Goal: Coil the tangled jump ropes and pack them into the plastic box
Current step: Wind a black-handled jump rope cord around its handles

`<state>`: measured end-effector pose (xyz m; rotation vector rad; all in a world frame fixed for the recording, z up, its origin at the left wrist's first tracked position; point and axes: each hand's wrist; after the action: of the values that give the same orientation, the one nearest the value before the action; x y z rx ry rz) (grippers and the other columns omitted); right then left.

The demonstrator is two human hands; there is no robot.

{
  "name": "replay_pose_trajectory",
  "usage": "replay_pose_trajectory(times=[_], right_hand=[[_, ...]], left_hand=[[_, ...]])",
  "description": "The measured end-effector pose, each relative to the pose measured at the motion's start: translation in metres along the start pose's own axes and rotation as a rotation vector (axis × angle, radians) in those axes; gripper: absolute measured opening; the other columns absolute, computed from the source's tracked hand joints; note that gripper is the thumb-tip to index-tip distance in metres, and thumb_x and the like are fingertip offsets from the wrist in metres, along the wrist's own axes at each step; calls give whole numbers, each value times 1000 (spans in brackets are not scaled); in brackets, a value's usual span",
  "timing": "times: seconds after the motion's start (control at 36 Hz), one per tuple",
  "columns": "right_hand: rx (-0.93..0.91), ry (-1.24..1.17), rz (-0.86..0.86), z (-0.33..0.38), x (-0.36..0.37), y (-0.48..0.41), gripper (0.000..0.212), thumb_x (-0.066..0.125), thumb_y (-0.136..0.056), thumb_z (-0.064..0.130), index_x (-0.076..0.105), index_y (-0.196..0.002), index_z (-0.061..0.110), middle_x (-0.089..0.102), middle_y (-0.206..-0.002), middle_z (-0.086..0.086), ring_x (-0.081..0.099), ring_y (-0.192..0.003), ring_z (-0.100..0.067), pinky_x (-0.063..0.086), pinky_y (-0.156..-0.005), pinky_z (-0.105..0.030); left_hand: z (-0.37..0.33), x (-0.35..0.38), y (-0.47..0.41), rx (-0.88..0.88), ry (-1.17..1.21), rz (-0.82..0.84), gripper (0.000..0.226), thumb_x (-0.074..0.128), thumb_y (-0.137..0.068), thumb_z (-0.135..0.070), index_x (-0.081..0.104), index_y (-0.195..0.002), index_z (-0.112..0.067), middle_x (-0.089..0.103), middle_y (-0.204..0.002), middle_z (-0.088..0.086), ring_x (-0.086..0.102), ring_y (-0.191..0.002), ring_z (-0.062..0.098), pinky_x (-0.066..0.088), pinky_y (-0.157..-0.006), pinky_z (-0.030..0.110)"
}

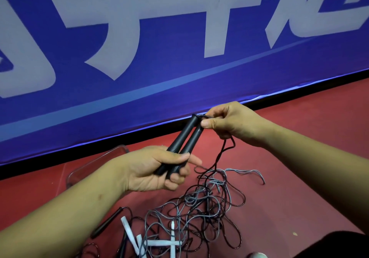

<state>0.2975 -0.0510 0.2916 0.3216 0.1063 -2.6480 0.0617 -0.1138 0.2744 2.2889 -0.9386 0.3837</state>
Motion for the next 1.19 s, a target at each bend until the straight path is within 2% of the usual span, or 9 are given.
replay_pose_trajectory(times=[0.08, 0.25, 0.44, 0.53, 0.61, 0.83, 0.94, 1.08, 1.19], right_hand=[[-23, -128, -15, -1, 2, -3, 36, 71, -83, 35, 59, -75, 2, 36, -57, -7, 34, -51, -19, 29, -55, -31], [27, -379, 80, -6, 12, -10, 16, 57, -90, 25, 54, -80, 12, 49, -63, -3, 59, -65, -23, 48, -72, -32], [238, -141, 222, -34, 43, 1, 25, 41, -105, 18, 51, -84, 9, 54, -64, -8, 62, -70, -29, 45, -73, -38], [248, -299, 258, -24, 57, 3, 28, 36, -107, 24, 53, -93, 6, 35, -54, -1, 33, -44, -14, 31, -49, -25], [222, -440, 281, -9, 68, 1, 22, 36, -107, 26, 50, -103, 9, 23, -55, 2, 16, -44, -10, 19, -45, -23], [264, -254, 149, -8, 77, -2, 27, 43, -103, 16, 58, -81, 11, 48, -64, -3, 34, -46, -11, 26, -40, -18], [367, -164, 210, -10, 87, -2, 28, 41, -102, 17, 62, -86, 7, 36, -56, 0, 25, -43, -10, 22, -41, -18], [353, 14, 239, 1, 109, -3, 26, 47, -98, 16, 65, -84, 5, 38, -55, -3, 28, -41, -12, 22, -39, -19], [308, 79, 261, 8, 114, -3, 26, 48, -98, 16, 66, -83, 4, 40, -54, -4, 29, -42, -14, 23, -38, -19]], left_hand=[[-8, 9, -5, 125, 26, -93, 18, 62, -83, -11, 57, -98, -2, 43, -66, 6, 40, -50, 11, 32, -43, 18], [-25, 20, -8, 464, 68, -274, 10, 60, -82, -9, 53, -90, -7, 43, -61, 2, 37, -47, 9, 27, -42, 17], [-49, 3, -7, 719, 321, -497, 12, 51, -93, -15, 53, -82, -13, 47, -60, -1, 43, -47, 9, 35, -43, 17], [-53, -7, -7, 752, 412, -589, 20, 50, -100, -17, 56, -81, -12, 53, -65, 0, 52, -55, 12, 42, -55, 19], [-56, -18, -4, 794, 556, -690, 18, 56, -98, -17, 61, -83, -8, 59, -74, 4, 59, -70, 16, 48, -69, 25], [-55, -19, -6, 749, 524, -659, 19, 48, -103, -23, 60, -105, -8, 73, -114, 16, 70, -105, 35, 52, -93, 51], [-49, -13, -12, 692, 546, -662, 35, 47, -103, -26, 57, -130, -8, 74, -115, 8, 66, -114, 33, 43, -100, 63], [-41, -16, -16, 625, 532, -618, 35, 47, -102, -34, 60, -131, -19, 72, -119, -2, 57, -125, 33, 36, -105, 64], [-40, -17, -17, 614, 473, -579, 28, 49, -101, -39, 62, -125, -30, 72, -118, 11, 67, -111, 38, 46, -98, 57]])
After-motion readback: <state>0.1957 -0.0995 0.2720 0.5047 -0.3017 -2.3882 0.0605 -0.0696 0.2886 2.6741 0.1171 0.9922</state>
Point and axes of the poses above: each hand's wrist, its own y-axis away from the middle knuckle, its own x-axis out of the palm, z = x × y
